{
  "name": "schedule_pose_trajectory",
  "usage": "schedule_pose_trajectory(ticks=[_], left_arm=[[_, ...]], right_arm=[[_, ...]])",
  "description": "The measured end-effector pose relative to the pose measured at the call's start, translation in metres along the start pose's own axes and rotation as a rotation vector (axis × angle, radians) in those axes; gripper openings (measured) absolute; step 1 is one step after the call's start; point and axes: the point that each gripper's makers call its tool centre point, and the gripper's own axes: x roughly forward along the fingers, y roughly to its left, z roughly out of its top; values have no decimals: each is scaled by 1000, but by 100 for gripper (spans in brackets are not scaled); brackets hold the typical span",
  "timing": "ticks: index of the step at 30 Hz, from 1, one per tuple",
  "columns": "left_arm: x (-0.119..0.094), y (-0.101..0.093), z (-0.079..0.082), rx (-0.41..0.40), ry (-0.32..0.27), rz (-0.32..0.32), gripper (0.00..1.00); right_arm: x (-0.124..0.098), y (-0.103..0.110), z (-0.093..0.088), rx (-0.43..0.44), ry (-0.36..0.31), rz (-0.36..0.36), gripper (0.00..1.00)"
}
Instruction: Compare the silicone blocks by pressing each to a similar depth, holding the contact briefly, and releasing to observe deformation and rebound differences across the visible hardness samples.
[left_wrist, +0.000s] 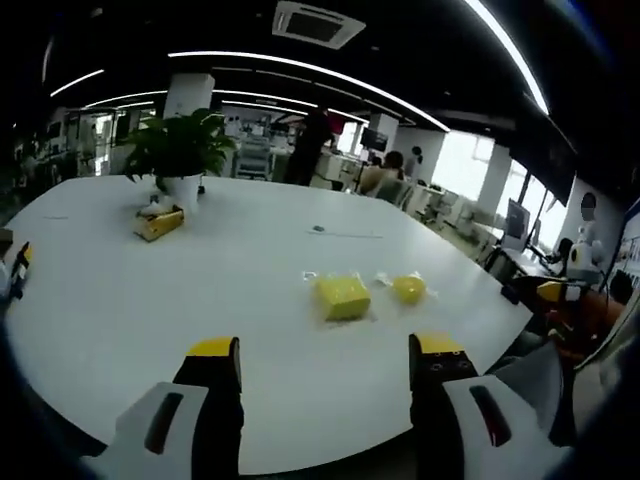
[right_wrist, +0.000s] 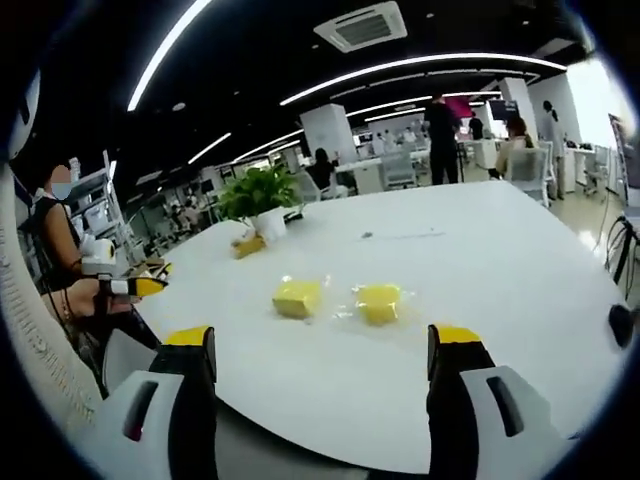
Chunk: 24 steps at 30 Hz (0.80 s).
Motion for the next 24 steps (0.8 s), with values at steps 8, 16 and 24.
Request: schedule_pose_trajectory(ticks=[8, 16, 24], left_arm=[[-10, 0, 0, 2, 0, -9, 67], [-11, -2, 12, 11, -39, -24, 68], [-10, -15, 13, 73, -44, -48, 68]], right_arm=[[-2, 10, -1, -5, -3, 7, 81], [-6, 8, 8, -28, -28, -1, 80], [-11, 11, 9, -53, -25, 7, 79]])
